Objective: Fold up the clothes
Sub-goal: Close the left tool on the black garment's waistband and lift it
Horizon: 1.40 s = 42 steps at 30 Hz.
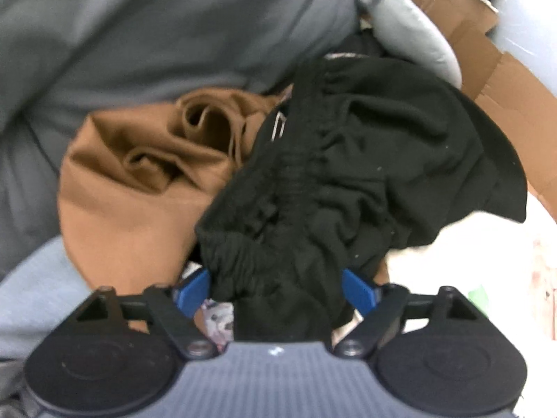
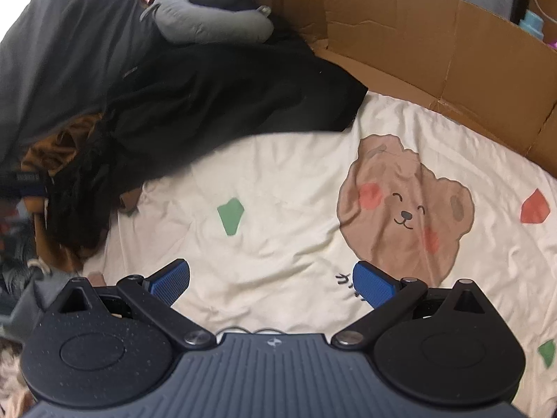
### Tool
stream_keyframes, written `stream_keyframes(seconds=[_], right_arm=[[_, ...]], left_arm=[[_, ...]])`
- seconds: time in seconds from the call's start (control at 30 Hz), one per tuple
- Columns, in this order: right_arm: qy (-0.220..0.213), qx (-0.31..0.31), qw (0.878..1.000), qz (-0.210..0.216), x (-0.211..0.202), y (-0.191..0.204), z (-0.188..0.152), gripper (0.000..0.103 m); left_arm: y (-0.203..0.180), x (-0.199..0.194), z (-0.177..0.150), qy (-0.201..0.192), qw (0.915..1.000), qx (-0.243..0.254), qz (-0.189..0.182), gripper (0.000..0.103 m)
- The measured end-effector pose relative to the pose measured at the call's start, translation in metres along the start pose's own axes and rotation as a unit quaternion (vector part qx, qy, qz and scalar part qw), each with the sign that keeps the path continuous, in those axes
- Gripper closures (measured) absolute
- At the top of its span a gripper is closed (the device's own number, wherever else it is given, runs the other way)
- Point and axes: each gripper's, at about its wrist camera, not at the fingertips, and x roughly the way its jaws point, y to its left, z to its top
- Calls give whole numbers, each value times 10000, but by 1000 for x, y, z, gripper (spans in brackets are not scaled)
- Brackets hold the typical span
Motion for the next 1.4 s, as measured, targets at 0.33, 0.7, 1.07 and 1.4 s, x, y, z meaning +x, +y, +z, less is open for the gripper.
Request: stream_keyframes(seconds=[0.33,0.7,1.07,1.4], right_arm=[[-185,-65,9987,466,14,14,-3,0],[-43,103,9980,617,16,14,-19,0],[17,149,9962,863,12,17,-28,0],[-105,201,9924,1206,2,22,-31,1]], left_arm=[[19,13,-5,42,9995,-233,190,34],[15,33,-15,462,9978,276,390,20],[4,7,-17,241,9986,472,-34,87],[-27,-28,-14,60,9944,580,-880,94]])
